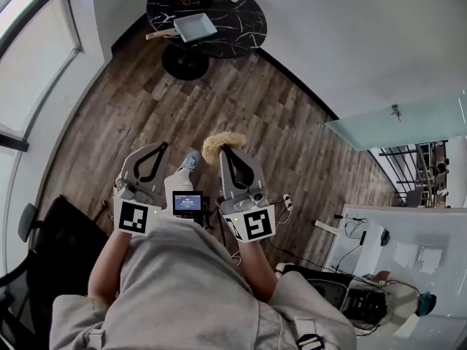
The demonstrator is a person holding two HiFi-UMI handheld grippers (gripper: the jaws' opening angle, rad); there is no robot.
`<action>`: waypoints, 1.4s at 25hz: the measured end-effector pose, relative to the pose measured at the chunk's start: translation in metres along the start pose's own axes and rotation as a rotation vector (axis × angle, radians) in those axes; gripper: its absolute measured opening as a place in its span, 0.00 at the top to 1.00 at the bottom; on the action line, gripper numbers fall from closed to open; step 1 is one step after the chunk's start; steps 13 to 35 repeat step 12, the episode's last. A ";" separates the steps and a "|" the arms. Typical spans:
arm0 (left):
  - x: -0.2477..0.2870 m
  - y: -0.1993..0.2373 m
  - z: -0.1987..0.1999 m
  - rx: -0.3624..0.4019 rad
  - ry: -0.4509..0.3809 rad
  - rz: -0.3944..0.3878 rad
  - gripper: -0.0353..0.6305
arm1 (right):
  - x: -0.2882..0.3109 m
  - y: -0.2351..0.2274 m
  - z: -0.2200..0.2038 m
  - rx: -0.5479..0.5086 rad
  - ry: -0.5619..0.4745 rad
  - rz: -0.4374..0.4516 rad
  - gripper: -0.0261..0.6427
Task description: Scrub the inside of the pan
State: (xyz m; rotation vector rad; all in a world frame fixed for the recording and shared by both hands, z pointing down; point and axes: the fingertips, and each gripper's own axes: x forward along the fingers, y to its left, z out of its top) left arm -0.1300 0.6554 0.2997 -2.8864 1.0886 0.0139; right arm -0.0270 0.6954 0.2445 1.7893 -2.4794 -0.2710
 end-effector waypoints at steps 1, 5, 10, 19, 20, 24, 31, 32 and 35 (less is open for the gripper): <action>-0.004 -0.003 -0.001 -0.001 0.005 -0.002 0.94 | -0.003 0.001 -0.001 0.000 0.000 -0.003 0.94; -0.016 -0.005 0.000 0.023 0.013 -0.011 0.94 | -0.007 0.003 0.001 0.006 -0.014 -0.022 0.94; -0.027 -0.007 -0.005 0.029 0.026 -0.022 0.94 | -0.013 0.012 -0.002 0.001 -0.016 -0.035 0.94; -0.029 -0.009 -0.006 0.045 0.020 -0.034 0.94 | -0.016 0.015 -0.003 -0.005 -0.014 -0.035 0.94; -0.029 -0.009 -0.006 0.045 0.020 -0.034 0.94 | -0.016 0.015 -0.003 -0.005 -0.014 -0.035 0.94; -0.029 -0.009 -0.006 0.045 0.020 -0.034 0.94 | -0.016 0.015 -0.003 -0.005 -0.014 -0.035 0.94; -0.029 -0.009 -0.006 0.045 0.020 -0.034 0.94 | -0.016 0.015 -0.003 -0.005 -0.014 -0.035 0.94; -0.029 -0.009 -0.006 0.045 0.020 -0.034 0.94 | -0.016 0.015 -0.003 -0.005 -0.014 -0.035 0.94; -0.029 -0.009 -0.006 0.045 0.020 -0.034 0.94 | -0.016 0.015 -0.003 -0.005 -0.014 -0.035 0.94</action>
